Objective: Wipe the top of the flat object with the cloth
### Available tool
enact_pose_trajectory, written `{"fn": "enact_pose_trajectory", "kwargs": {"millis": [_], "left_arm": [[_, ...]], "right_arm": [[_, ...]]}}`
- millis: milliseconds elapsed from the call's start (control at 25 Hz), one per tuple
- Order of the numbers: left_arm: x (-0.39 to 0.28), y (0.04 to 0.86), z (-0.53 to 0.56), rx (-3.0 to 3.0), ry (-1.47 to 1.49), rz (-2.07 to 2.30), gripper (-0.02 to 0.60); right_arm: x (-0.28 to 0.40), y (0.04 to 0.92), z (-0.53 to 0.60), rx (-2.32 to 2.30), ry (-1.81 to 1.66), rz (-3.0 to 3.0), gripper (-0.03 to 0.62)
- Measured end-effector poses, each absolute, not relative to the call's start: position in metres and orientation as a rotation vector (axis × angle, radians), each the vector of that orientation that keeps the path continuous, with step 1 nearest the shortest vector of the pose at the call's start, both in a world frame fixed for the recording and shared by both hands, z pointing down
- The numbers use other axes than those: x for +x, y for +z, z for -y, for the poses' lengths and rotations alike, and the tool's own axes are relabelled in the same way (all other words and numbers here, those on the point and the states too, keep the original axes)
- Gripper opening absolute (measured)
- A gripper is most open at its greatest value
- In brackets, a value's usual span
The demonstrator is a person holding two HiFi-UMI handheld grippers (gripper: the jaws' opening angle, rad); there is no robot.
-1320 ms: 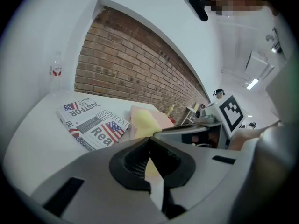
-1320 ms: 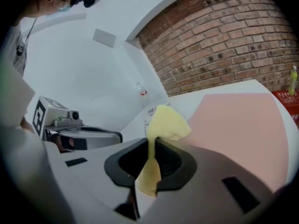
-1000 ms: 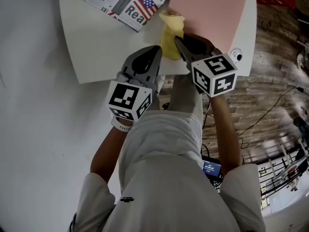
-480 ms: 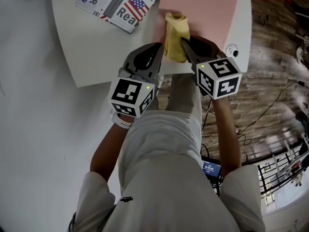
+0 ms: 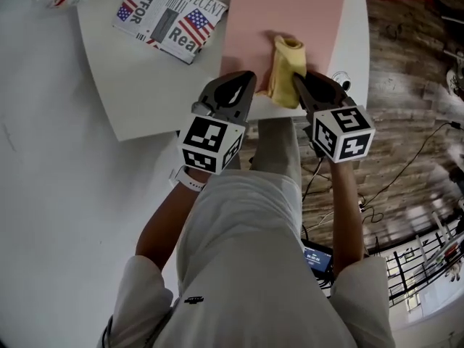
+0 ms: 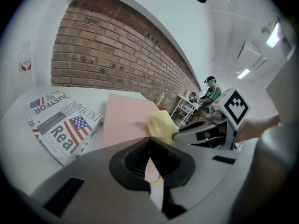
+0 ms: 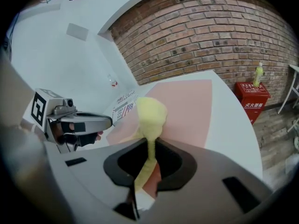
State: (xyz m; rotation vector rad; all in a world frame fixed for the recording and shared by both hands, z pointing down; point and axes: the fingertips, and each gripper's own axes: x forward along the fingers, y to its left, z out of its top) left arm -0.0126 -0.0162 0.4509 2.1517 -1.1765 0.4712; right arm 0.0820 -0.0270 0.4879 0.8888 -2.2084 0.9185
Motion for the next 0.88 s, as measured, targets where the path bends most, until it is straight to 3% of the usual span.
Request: {"fn": "enact_pose_trajectory", "kwargs": {"millis": [880], "left_arm": [[0.014, 0.504, 0.023, 1.984, 0.75, 1.144, 0.018]], "right_arm": [[0.188, 0.498, 0.046, 0.939, 0.951, 2.11, 0.063]]}}
